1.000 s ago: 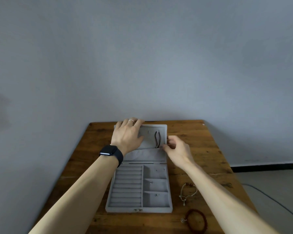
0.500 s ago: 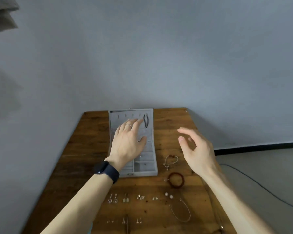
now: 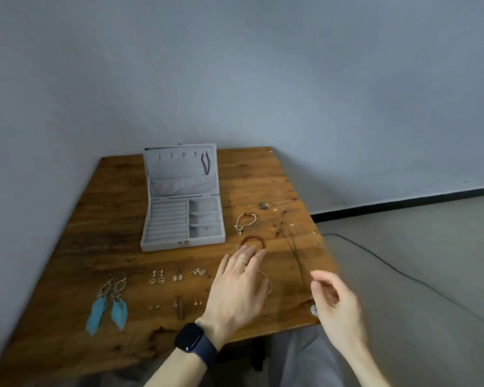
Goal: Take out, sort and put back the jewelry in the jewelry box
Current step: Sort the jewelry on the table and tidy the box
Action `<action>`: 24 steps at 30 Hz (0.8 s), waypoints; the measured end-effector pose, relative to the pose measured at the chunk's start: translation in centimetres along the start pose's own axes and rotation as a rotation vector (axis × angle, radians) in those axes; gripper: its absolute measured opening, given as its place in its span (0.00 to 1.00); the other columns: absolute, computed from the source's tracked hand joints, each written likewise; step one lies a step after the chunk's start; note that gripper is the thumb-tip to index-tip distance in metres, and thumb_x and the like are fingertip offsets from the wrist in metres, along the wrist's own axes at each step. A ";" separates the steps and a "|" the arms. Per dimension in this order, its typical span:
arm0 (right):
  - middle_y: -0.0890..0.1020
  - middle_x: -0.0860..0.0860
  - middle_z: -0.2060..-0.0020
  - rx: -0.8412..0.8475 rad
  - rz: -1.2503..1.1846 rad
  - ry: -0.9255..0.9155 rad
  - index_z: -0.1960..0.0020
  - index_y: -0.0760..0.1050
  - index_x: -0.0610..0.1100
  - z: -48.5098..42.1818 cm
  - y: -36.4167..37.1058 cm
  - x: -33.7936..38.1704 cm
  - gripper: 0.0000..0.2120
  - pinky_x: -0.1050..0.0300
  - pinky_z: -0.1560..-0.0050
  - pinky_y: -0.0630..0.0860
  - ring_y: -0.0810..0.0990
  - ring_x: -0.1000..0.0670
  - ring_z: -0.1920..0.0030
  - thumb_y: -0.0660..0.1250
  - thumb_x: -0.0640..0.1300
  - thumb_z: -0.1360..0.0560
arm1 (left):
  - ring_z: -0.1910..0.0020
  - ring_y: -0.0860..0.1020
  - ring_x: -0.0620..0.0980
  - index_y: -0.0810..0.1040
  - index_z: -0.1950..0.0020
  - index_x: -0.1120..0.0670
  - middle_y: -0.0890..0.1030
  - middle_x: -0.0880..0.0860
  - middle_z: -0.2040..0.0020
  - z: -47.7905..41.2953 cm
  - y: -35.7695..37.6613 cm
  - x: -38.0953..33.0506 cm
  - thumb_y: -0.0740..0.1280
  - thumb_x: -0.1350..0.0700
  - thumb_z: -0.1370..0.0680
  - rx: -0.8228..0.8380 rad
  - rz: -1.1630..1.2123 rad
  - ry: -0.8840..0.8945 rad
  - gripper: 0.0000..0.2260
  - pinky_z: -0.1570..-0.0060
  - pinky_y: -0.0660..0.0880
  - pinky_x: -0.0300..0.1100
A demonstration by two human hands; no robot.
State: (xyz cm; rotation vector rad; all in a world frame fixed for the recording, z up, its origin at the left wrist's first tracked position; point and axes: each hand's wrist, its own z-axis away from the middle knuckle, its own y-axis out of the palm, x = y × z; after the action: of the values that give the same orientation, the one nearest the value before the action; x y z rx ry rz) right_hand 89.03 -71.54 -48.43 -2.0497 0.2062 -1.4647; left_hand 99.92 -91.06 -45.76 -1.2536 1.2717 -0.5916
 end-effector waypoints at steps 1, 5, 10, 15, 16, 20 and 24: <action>0.83 0.60 0.56 -0.039 0.039 -0.009 0.49 0.79 0.60 1.0 0.0 -0.9 0.06 0.60 0.50 0.79 0.84 0.53 0.57 0.68 0.55 0.26 | 0.19 0.53 0.47 0.59 0.20 0.45 0.61 0.47 0.20 0.6 0.8 -0.5 0.56 0.43 0.18 0.020 -0.011 0.022 0.26 0.22 0.48 0.49; 0.81 0.56 0.60 -0.117 0.232 0.096 0.51 0.82 0.52 3.4 0.2 -2.5 0.10 0.61 0.61 0.73 0.81 0.50 0.63 0.80 0.45 0.31 | 0.22 0.62 0.51 0.67 0.22 0.50 0.69 0.51 0.23 2.2 3.8 -1.8 0.56 0.44 0.19 0.139 -0.144 0.114 0.26 0.22 0.53 0.58; 0.82 0.52 0.58 -0.151 0.310 0.067 0.49 0.85 0.49 3.7 1.0 -2.7 0.10 0.55 0.59 0.75 0.83 0.47 0.64 0.79 0.47 0.30 | 0.24 0.67 0.52 0.71 0.24 0.51 0.71 0.51 0.25 3.0 5.6 -2.3 0.51 0.42 0.17 0.225 -0.250 0.153 0.25 0.28 0.51 0.61; 0.82 0.49 0.57 -0.147 0.309 0.044 0.52 0.85 0.48 3.7 1.6 -2.5 0.08 0.56 0.60 0.75 0.83 0.45 0.64 0.79 0.45 0.30 | 0.19 0.50 0.50 0.51 0.19 0.49 0.53 0.48 0.19 3.8 6.5 -1.6 0.32 0.38 0.18 0.201 -0.223 0.132 0.31 0.26 0.35 0.60; 0.81 0.49 0.57 -0.143 0.316 0.054 0.52 0.85 0.48 3.7 1.7 -2.5 0.07 0.54 0.60 0.75 0.83 0.43 0.62 0.78 0.45 0.30 | 0.19 0.50 0.50 0.51 0.18 0.49 0.53 0.48 0.19 3.9 6.5 -1.6 0.32 0.38 0.18 0.199 -0.226 0.123 0.31 0.26 0.34 0.60; 0.79 0.50 0.59 -0.071 0.347 0.084 0.54 0.79 0.47 3.2 1.4 -1.9 0.06 0.52 0.59 0.74 0.81 0.42 0.57 0.76 0.45 0.28 | 0.20 0.55 0.51 0.55 0.18 0.49 0.57 0.48 0.19 3.9 6.5 -1.6 0.37 0.39 0.16 0.212 -0.257 0.106 0.29 0.26 0.34 0.62; 0.81 0.50 0.60 0.051 0.383 0.076 0.53 0.73 0.46 1.1 0.4 -0.6 0.05 0.52 0.59 0.70 0.81 0.41 0.54 0.70 0.44 0.24 | 0.18 0.48 0.50 0.51 0.18 0.47 0.52 0.48 0.18 3.1 5.3 -2.2 0.45 0.39 0.16 0.272 -0.232 0.093 0.28 0.26 0.31 0.62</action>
State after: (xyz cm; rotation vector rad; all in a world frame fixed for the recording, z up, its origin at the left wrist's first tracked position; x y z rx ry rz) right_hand 89.82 -71.17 -49.39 -1.7931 0.5544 -1.2934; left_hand 100.57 -86.43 -50.34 -1.1618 1.0850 -0.9670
